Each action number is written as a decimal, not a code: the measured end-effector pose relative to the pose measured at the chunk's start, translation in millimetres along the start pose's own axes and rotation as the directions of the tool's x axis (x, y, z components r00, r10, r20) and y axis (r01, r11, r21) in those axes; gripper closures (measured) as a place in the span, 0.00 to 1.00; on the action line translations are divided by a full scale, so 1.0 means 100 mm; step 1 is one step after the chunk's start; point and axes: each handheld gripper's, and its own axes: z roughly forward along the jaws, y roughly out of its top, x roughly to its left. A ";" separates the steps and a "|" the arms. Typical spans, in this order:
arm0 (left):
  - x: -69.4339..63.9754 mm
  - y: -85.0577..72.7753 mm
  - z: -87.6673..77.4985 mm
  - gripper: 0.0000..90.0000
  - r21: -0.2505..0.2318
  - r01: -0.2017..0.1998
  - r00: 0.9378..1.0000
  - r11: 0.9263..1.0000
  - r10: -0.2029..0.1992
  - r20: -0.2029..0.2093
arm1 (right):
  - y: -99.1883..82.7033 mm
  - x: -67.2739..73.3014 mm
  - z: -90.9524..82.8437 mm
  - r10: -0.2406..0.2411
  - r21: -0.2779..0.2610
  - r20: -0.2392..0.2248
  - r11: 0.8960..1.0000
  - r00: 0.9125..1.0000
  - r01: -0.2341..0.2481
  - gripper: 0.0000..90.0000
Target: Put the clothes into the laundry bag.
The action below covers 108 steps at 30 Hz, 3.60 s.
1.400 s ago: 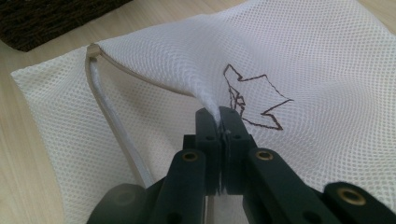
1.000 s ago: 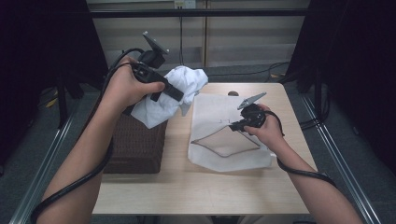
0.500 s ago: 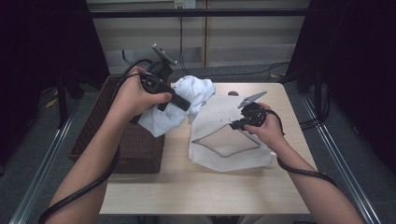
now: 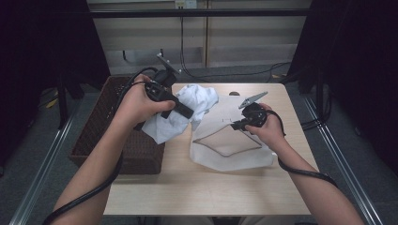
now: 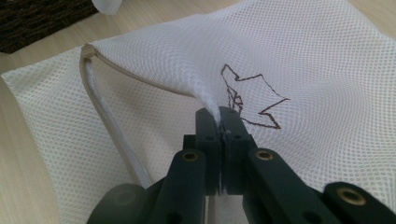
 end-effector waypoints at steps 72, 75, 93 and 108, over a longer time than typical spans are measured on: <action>-0.02 -0.27 0.33 0.72 0.127 -0.073 0.995 0.989 0.065 0.069 | 0.09 -0.02 0.04 0.020 -0.016 0.027 1.000 0.999 -0.020 0.98; 0.00 -0.27 0.46 0.72 0.124 -0.071 0.995 0.990 0.062 0.077 | 0.09 -0.02 0.04 0.018 -0.018 0.028 1.000 0.999 -0.018 0.98; 0.07 -0.33 0.92 0.72 0.152 -0.080 0.993 0.985 0.065 0.099 | 0.11 0.03 0.05 0.014 -0.012 0.017 1.000 1.000 -0.013 0.98; 0.06 -0.38 1.17 0.72 0.168 -0.085 0.990 0.982 0.065 0.123 | 0.14 0.04 0.06 0.027 -0.030 0.019 0.999 0.999 -0.026 0.98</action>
